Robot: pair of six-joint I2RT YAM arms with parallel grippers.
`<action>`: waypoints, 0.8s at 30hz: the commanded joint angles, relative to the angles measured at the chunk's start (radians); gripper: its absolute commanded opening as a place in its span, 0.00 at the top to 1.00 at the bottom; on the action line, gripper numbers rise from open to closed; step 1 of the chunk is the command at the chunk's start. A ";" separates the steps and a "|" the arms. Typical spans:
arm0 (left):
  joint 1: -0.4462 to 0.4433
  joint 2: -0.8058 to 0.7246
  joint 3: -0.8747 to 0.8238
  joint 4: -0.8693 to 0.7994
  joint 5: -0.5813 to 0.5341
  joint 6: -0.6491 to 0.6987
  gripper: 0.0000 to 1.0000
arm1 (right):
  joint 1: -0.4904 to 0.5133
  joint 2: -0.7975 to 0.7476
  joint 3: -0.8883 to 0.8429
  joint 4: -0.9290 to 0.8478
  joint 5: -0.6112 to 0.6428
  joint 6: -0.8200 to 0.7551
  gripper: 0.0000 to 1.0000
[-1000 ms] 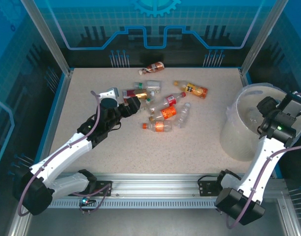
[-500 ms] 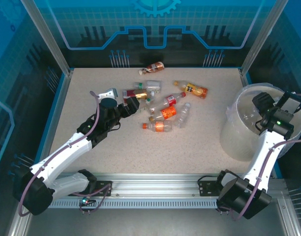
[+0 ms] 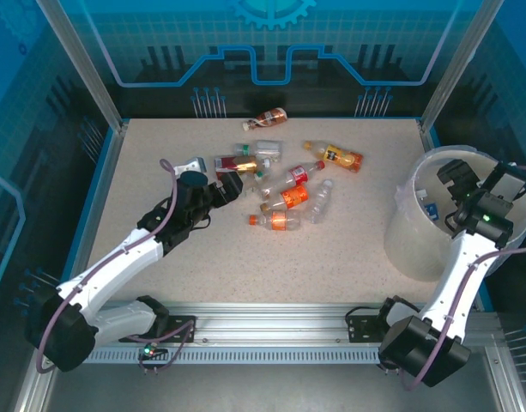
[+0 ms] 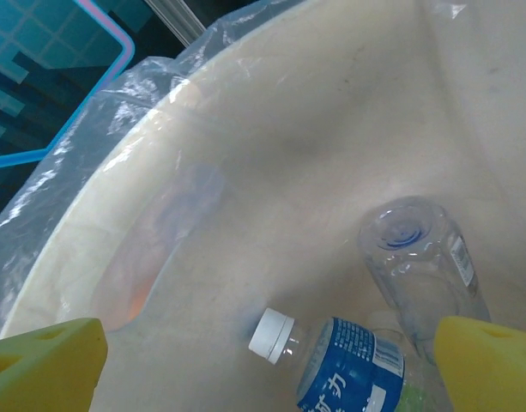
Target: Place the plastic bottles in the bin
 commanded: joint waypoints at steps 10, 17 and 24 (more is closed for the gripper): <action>0.020 0.049 0.010 -0.051 -0.018 -0.057 0.01 | 0.307 -0.152 0.141 -0.078 0.033 -0.060 0.00; 0.029 0.060 0.009 -0.061 -0.015 -0.087 0.01 | 0.636 -0.063 0.224 -0.091 -0.085 -0.087 0.00; 0.038 0.057 0.004 -0.079 -0.012 -0.106 0.01 | 0.973 0.146 0.289 -0.175 0.134 -0.163 0.00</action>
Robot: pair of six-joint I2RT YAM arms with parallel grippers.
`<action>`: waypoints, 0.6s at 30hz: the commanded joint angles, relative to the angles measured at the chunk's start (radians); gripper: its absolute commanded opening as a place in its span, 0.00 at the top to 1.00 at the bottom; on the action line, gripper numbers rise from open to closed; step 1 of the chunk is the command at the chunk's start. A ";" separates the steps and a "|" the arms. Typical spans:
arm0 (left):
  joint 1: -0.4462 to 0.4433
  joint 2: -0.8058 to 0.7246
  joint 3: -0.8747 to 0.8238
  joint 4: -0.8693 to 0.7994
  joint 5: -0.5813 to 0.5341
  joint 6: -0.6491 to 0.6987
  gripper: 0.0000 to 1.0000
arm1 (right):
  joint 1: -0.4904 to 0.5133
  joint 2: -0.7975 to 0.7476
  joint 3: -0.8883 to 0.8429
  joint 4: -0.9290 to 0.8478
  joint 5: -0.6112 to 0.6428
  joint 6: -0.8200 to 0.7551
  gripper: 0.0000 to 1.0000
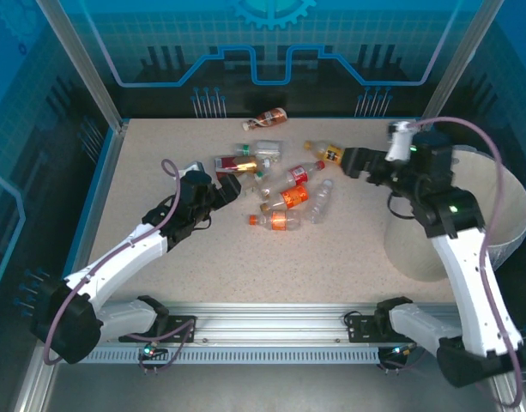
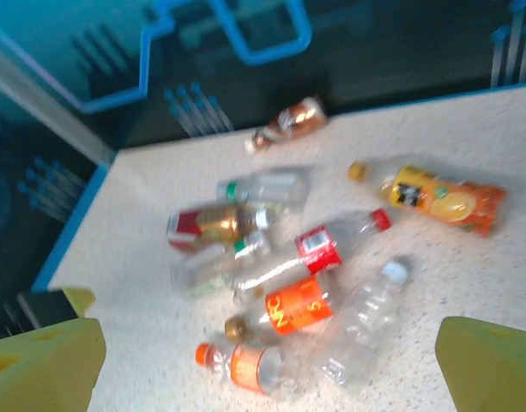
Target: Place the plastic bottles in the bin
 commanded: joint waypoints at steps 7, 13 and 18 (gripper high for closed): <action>0.017 -0.019 -0.008 -0.047 -0.015 -0.037 0.01 | 0.160 0.231 -0.065 -0.014 0.364 0.118 0.00; 0.020 -0.033 -0.020 -0.063 -0.024 -0.037 0.01 | 0.158 0.289 -0.202 0.120 0.419 0.263 0.00; 0.021 -0.023 -0.020 -0.058 -0.021 -0.038 0.01 | 0.140 0.429 -0.204 0.133 0.355 0.272 0.00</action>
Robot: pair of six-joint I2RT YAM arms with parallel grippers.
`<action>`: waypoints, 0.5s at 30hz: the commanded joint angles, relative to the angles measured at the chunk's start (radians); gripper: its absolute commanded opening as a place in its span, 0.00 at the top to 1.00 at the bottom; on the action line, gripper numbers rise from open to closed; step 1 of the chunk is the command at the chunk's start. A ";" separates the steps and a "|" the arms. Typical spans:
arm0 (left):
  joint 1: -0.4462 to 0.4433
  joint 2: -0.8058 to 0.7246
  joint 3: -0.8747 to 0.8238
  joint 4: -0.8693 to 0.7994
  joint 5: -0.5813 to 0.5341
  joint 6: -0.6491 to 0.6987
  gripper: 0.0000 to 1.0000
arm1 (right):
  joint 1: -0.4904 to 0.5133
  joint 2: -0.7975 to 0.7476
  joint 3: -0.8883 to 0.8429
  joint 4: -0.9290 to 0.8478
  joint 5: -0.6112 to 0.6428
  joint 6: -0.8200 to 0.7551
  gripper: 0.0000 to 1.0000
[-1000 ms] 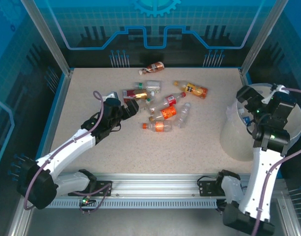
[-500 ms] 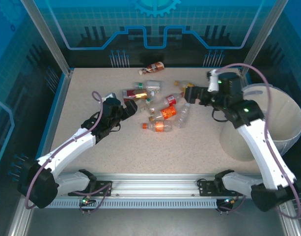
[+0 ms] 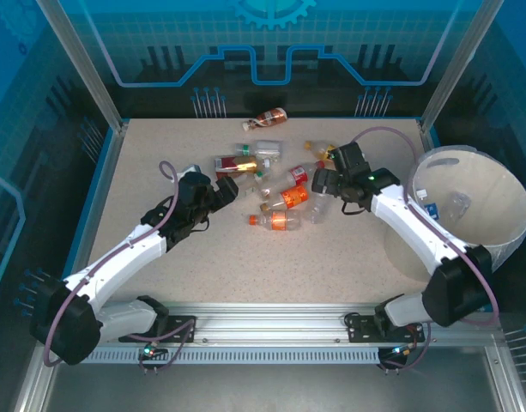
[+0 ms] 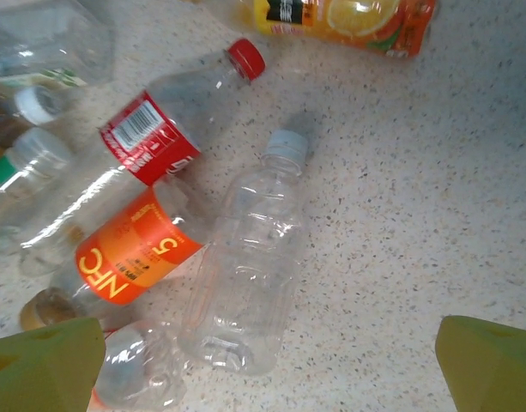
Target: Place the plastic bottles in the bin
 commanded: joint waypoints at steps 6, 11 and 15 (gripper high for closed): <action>0.015 -0.007 -0.007 -0.022 -0.010 -0.013 0.01 | 0.001 0.186 -0.032 0.110 -0.026 0.125 0.02; 0.017 -0.009 -0.003 -0.042 -0.017 -0.007 0.01 | -0.001 0.278 -0.029 0.149 -0.020 0.155 0.07; 0.020 -0.011 -0.001 -0.051 -0.019 -0.006 0.01 | -0.007 0.348 -0.015 0.172 -0.043 0.146 0.14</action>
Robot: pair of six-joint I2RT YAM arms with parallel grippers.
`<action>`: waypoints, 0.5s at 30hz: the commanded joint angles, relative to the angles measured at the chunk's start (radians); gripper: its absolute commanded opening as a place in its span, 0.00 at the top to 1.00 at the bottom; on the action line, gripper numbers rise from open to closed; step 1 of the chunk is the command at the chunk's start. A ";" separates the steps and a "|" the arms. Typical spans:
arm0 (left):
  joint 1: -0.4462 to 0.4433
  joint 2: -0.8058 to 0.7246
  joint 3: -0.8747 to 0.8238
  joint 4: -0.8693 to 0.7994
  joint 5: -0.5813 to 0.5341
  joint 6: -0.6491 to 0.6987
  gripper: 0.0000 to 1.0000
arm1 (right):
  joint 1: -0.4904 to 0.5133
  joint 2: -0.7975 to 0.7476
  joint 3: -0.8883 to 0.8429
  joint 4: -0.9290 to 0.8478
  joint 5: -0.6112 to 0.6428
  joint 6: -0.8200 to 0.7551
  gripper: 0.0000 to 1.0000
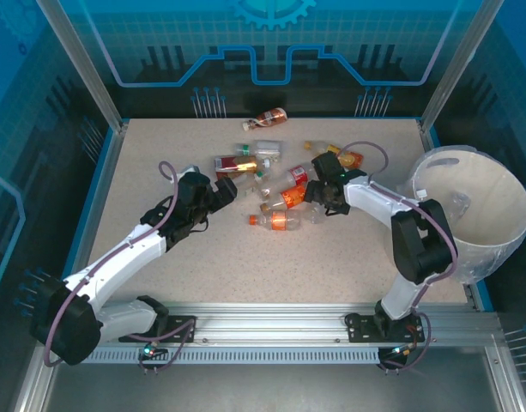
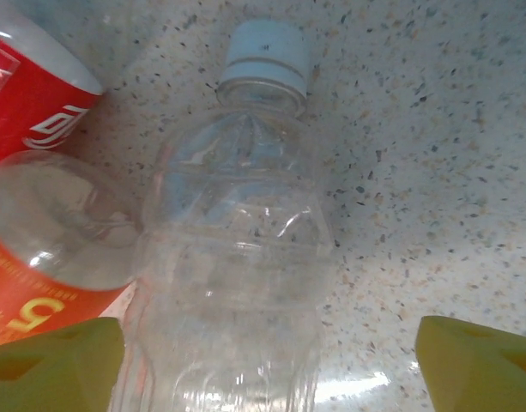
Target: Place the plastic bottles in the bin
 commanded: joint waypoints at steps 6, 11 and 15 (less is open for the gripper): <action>0.012 -0.007 -0.001 -0.031 -0.020 -0.005 0.01 | -0.001 0.107 0.007 0.063 0.018 0.010 0.21; 0.014 0.004 0.004 -0.030 -0.010 -0.004 0.01 | -0.001 0.138 0.010 0.069 0.051 -0.017 0.22; 0.012 0.017 0.010 -0.020 0.023 0.001 0.01 | -0.001 0.144 0.005 0.084 0.076 -0.028 0.25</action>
